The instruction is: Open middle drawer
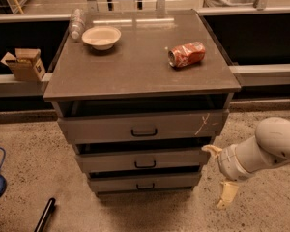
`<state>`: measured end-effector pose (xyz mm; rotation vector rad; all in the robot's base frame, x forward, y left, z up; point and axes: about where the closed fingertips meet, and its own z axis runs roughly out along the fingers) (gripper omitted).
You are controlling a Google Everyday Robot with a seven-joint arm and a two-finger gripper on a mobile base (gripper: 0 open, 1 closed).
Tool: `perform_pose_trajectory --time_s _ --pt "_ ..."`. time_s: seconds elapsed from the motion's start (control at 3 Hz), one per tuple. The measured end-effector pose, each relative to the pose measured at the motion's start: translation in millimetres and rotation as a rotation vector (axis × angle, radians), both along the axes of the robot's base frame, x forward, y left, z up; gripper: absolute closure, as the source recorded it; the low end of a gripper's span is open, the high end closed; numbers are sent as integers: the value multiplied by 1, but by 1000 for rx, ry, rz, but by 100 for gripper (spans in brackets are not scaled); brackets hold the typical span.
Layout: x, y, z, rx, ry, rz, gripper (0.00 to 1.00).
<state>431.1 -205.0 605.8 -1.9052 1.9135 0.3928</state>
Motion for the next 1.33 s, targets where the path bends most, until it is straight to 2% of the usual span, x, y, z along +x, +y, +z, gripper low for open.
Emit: perform_pose_trajectory --time_s 0.33,0.67,1.0,1.33 --pt "15 37 -22 220 -126 53 0" --pt "22 43 -27 311 -202 14 0" --pt "21 43 -28 315 -207 13 0" --pt "28 40 -43 250 -186 0 0"
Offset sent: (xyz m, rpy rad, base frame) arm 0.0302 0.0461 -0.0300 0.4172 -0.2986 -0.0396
